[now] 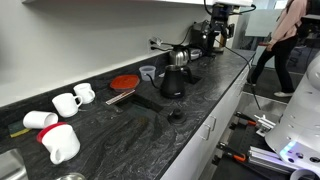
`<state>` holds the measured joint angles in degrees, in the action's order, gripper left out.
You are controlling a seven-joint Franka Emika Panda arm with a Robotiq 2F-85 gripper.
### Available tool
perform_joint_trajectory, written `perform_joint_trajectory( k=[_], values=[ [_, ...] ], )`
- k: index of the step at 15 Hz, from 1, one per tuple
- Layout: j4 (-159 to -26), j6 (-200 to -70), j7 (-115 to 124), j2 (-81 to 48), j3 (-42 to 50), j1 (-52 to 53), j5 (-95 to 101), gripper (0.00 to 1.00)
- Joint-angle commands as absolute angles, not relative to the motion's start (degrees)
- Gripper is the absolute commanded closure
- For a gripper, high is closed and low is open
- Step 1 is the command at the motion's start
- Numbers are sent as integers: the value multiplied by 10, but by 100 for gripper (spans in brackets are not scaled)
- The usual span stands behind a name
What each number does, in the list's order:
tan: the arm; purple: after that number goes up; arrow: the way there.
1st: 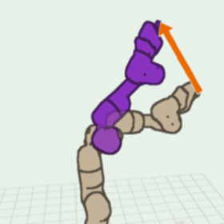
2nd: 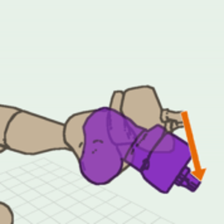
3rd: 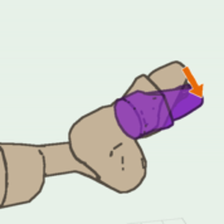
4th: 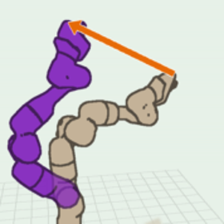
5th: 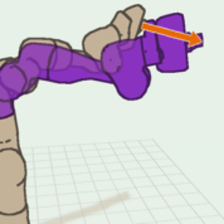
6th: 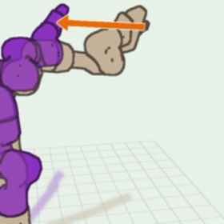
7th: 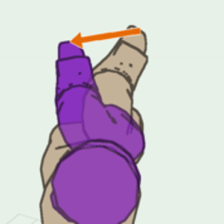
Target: Move the black kettle on the counter
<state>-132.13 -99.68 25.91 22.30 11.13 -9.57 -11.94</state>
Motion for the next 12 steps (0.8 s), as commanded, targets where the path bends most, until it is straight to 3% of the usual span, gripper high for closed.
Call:
perform_joint_trajectory(
  k=[1, 12],
  values=[
    [-1320, -997, 256, 216, 97, -112, -125, 0],
    [-1312, -1003, 313, 190, 95, -115, -160, 0]
  ],
)
